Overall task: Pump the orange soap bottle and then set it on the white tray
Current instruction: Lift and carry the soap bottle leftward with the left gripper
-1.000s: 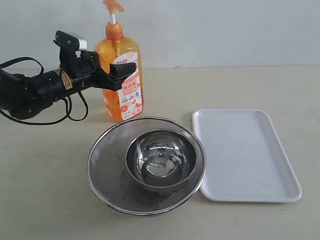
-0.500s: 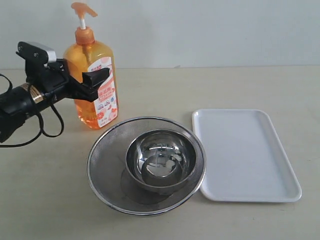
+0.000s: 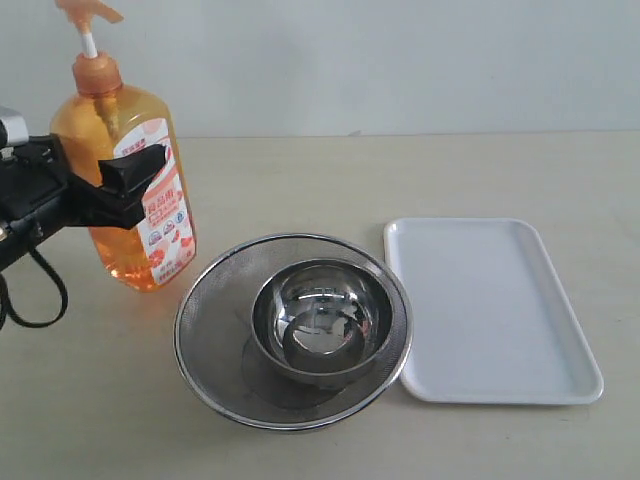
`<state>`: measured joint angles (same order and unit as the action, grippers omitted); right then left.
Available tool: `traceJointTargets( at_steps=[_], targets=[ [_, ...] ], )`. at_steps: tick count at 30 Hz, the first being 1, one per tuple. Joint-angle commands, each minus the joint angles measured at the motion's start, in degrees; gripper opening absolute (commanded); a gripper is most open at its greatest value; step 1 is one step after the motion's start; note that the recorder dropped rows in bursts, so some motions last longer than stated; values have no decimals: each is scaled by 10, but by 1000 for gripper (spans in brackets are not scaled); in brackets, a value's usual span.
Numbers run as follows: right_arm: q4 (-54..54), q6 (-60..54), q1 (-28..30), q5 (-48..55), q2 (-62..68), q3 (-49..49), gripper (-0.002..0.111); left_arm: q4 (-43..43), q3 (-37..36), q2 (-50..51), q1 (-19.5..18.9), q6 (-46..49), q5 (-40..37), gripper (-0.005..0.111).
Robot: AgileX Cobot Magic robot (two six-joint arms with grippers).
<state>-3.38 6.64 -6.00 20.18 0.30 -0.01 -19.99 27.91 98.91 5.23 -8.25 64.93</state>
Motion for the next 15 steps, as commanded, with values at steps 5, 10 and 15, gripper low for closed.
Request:
traceJointTargets(
  at_steps=[5,10,15],
  targets=[
    [1,-1,2,-7,-3,0,105,70,-134,-118,0,38,50,5],
    [1,-1,2,-7,-3,0,105,91,-196,-173,0,40,50,5],
    [1,-1,2,-7,-3,0,105,116,-222,-210,0,36,50,5]
  ],
)
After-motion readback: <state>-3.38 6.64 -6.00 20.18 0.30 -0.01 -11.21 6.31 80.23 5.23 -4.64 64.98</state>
